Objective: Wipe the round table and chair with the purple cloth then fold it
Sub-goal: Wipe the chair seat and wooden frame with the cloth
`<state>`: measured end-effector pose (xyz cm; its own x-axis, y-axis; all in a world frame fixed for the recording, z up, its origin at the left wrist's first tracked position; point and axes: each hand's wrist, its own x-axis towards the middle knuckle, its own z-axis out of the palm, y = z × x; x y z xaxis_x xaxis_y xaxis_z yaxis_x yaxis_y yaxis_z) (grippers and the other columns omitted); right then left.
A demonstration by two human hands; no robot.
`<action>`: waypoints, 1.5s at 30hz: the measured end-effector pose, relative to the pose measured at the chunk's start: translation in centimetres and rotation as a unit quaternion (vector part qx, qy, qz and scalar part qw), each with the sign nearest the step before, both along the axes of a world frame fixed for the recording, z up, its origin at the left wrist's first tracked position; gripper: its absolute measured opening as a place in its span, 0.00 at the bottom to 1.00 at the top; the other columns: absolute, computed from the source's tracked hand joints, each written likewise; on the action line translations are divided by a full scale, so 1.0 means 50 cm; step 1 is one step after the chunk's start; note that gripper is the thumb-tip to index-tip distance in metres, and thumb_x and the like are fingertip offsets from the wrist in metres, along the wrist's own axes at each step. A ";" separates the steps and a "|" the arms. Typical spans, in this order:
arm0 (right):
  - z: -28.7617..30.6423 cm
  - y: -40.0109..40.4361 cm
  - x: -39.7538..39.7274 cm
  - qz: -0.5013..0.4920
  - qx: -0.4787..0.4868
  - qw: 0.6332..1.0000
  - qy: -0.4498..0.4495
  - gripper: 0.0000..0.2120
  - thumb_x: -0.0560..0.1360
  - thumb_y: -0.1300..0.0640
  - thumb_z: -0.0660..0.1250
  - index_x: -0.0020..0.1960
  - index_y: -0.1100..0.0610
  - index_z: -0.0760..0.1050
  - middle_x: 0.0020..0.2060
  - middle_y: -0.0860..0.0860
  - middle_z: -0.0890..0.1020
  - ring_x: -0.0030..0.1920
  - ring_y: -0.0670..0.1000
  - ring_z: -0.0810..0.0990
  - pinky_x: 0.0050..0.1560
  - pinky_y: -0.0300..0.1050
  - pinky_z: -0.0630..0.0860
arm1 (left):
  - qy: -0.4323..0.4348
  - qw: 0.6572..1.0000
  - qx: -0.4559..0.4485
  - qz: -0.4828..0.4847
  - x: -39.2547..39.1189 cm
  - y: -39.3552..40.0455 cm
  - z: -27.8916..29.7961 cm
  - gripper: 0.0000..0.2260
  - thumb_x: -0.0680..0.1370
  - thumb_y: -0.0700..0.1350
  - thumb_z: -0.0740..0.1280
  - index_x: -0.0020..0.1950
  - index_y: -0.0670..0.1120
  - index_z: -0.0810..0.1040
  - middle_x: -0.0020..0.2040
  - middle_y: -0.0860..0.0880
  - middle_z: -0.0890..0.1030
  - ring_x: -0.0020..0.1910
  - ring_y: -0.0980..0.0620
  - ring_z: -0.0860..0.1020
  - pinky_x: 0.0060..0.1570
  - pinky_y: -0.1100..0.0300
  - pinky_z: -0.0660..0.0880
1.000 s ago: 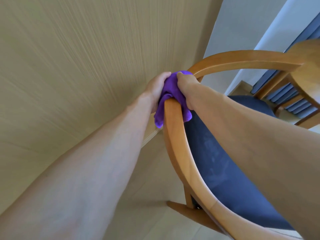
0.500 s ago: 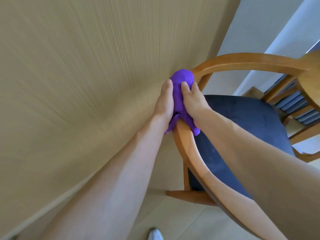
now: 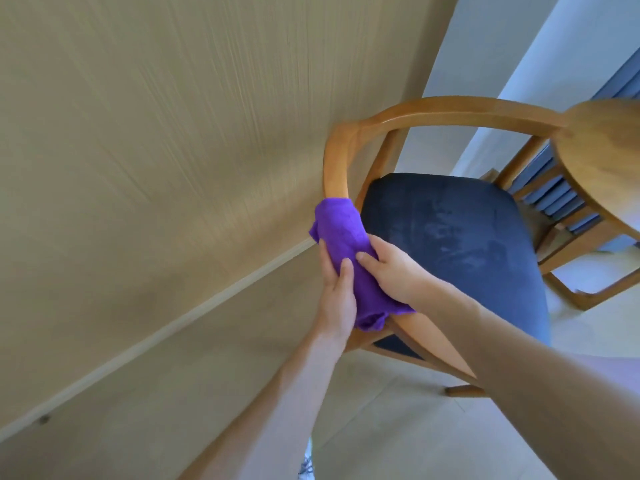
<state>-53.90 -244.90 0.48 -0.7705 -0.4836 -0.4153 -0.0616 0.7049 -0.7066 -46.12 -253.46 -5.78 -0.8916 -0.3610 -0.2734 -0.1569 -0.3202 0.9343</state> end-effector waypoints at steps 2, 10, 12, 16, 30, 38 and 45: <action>0.008 0.022 0.008 0.005 0.018 1.000 -0.025 0.12 0.83 0.52 0.58 0.63 0.53 0.74 0.52 0.51 0.82 0.52 0.52 0.80 0.55 0.47 0.75 | -0.024 1.000 0.006 0.006 0.020 0.033 -0.010 0.32 0.74 0.65 0.59 0.78 0.68 0.52 0.77 0.54 0.67 0.71 0.51 0.73 0.70 0.44 0.70; 0.013 -0.036 -0.004 -0.130 -0.058 0.985 -0.095 0.16 0.83 0.46 0.57 0.55 0.55 0.78 0.50 0.54 0.84 0.53 0.54 0.82 0.58 0.50 0.77 | -0.020 0.995 -0.035 0.096 -0.038 0.032 -0.018 0.30 0.76 0.70 0.57 0.76 0.69 0.54 0.75 0.52 0.69 0.72 0.50 0.72 0.70 0.43 0.69; 0.015 -0.066 -0.029 -0.160 -0.097 0.977 -0.101 0.17 0.82 0.45 0.57 0.56 0.56 0.78 0.50 0.54 0.84 0.54 0.54 0.82 0.57 0.48 0.78 | -0.010 0.992 -0.067 0.104 -0.076 -0.004 -0.016 0.31 0.74 0.74 0.56 0.76 0.70 0.54 0.77 0.52 0.67 0.74 0.49 0.69 0.72 0.42 0.67; 0.028 -0.135 -0.100 -0.210 -0.163 0.957 -0.118 0.15 0.82 0.45 0.57 0.59 0.51 0.77 0.51 0.51 0.83 0.53 0.51 0.81 0.56 0.48 0.77 | 0.026 0.993 -0.089 0.074 -0.165 -0.099 0.023 0.31 0.77 0.64 0.61 0.78 0.60 0.57 0.74 0.52 0.71 0.71 0.51 0.72 0.69 0.44 0.71; 0.061 -0.295 -0.376 -0.358 -0.127 0.919 -0.107 0.22 0.84 0.47 0.53 0.70 0.61 0.67 0.56 0.56 0.78 0.61 0.58 0.78 0.63 0.50 0.74 | -0.130 0.979 -0.096 -0.126 -0.481 -0.275 0.124 0.24 0.67 0.63 0.69 0.52 0.46 0.84 0.53 0.44 0.85 0.54 0.44 0.83 0.63 0.44 0.76; 0.032 -0.234 -0.259 -0.260 -0.154 0.953 -0.003 0.24 0.83 0.43 0.53 0.74 0.53 0.62 0.59 0.55 0.78 0.56 0.55 0.78 0.57 0.49 0.73 | -0.023 0.993 -0.117 0.026 -0.324 -0.199 0.090 0.25 0.73 0.63 0.63 0.68 0.56 0.74 0.59 0.55 0.82 0.58 0.53 0.81 0.63 0.48 0.76; -0.005 -0.102 -0.082 -0.089 -0.122 0.988 0.016 0.25 0.83 0.44 0.53 0.79 0.46 0.55 0.66 0.47 0.75 0.63 0.47 0.73 0.60 0.39 0.64 | 0.023 0.969 -0.174 0.172 -0.127 -0.035 0.014 0.26 0.82 0.57 0.58 0.77 0.47 0.63 0.69 0.51 0.76 0.65 0.54 0.76 0.63 0.56 0.74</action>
<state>-57.98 -250.00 0.22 -0.8630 -0.4221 -0.2777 0.0234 0.5157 -0.8564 -52.45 -255.19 -5.09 -0.7104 -0.7024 -0.0447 -0.0520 -0.0110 0.9986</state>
